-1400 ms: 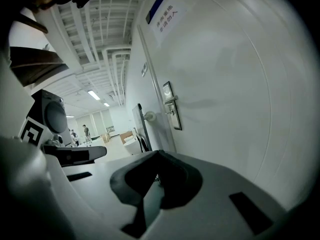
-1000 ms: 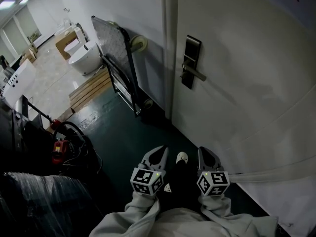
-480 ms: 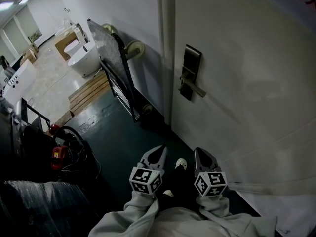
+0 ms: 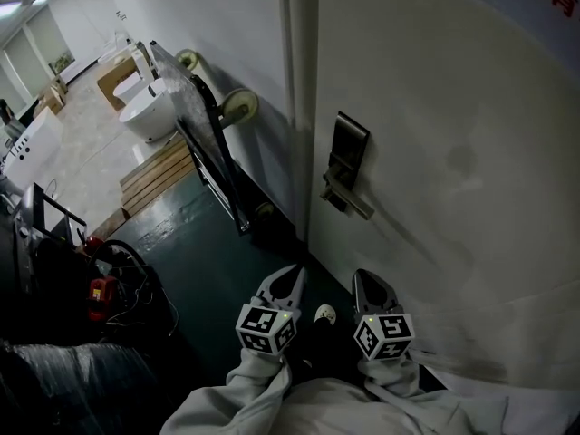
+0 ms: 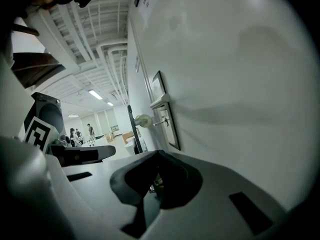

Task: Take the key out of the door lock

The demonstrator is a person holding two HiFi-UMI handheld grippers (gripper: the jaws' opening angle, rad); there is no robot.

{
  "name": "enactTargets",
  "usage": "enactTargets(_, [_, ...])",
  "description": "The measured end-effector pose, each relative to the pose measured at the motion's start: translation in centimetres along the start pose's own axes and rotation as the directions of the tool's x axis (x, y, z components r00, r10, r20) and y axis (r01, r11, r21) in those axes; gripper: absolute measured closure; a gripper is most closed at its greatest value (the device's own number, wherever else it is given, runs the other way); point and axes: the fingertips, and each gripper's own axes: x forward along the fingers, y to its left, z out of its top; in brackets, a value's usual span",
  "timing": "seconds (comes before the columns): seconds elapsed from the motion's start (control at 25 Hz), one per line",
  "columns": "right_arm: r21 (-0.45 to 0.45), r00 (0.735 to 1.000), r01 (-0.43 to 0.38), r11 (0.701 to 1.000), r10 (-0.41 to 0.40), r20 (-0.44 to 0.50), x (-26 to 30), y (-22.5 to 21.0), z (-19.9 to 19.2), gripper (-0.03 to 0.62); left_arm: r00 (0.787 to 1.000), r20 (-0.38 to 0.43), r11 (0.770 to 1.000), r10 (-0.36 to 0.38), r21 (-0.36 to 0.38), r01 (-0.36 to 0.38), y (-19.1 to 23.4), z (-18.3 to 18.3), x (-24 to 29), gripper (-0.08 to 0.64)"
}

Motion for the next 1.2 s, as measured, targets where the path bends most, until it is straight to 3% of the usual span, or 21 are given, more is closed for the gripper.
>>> enactTargets(0.68, [-0.027, 0.999, -0.050, 0.998, 0.050, 0.011, 7.2, -4.0, 3.9, 0.540, 1.000, 0.025, 1.000, 0.007, -0.014, -0.006, 2.6, 3.4, 9.6, 0.546])
enactTargets(1.2, [-0.022, 0.999, -0.035, 0.999, 0.035, 0.008, 8.8, -4.4, 3.8, 0.540, 0.999, 0.018, 0.998, -0.036, -0.048, 0.037, 3.6, 3.9, 12.3, 0.546])
